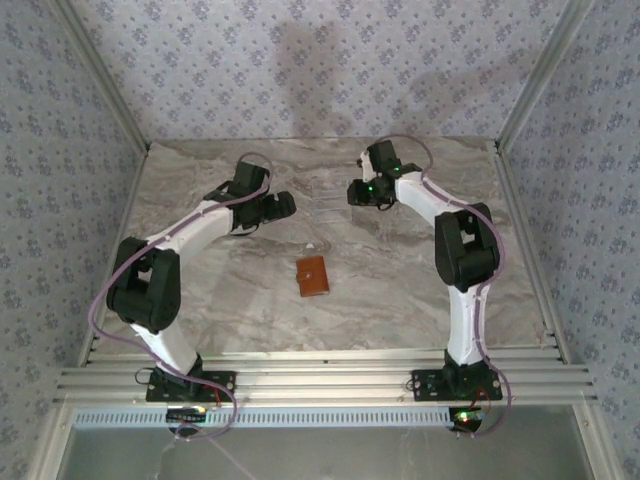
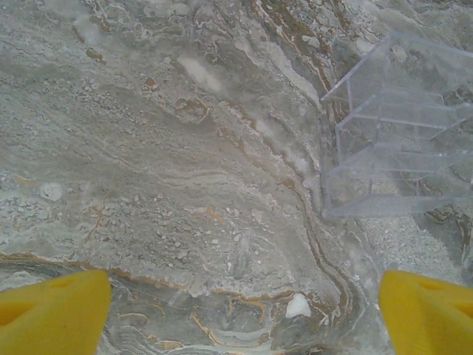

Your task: Take the credit cards out of the card holder

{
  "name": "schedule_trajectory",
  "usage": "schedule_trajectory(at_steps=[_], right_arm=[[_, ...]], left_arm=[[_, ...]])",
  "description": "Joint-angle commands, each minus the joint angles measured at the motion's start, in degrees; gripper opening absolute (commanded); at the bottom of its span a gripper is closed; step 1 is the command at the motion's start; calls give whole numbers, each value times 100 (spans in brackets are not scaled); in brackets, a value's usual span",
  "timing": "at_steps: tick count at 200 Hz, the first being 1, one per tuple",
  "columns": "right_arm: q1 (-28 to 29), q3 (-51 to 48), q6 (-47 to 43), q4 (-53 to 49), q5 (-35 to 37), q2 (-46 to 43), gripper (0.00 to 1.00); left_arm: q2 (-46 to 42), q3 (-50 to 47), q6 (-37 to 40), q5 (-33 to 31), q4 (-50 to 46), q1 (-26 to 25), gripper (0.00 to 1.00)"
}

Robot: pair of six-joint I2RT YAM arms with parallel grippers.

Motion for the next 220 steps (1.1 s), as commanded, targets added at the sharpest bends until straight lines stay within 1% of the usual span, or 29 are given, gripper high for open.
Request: schedule_trajectory(at_steps=[1, 40, 56, 99, 143, 173, 189, 220], right_arm=[[64, 410, 104, -291, -4, 273, 31], [88, 679, 164, -371, 55, 591, 28], [91, 671, 159, -372, 78, 636, 28], [109, 680, 164, -380, 106, 716, 22], [137, 680, 155, -415, 135, 772, 19], [194, 647, 112, -477, 190, 731, 17], [221, 576, 103, -494, 305, 663, 14], [284, 344, 109, -479, 561, 421, 11]], left_arm=[[-30, 92, -143, 138, -91, -46, 93], [-3, 29, -160, 105, -144, -44, 93], [1, 23, -160, 102, -153, -35, 93], [22, 71, -142, 120, -172, -42, 93], [44, 95, -138, 120, -236, -40, 93], [38, 98, -133, 107, -285, -40, 93], [15, 81, -140, 94, -297, -41, 93], [-19, 71, -139, 71, -324, -42, 93]])
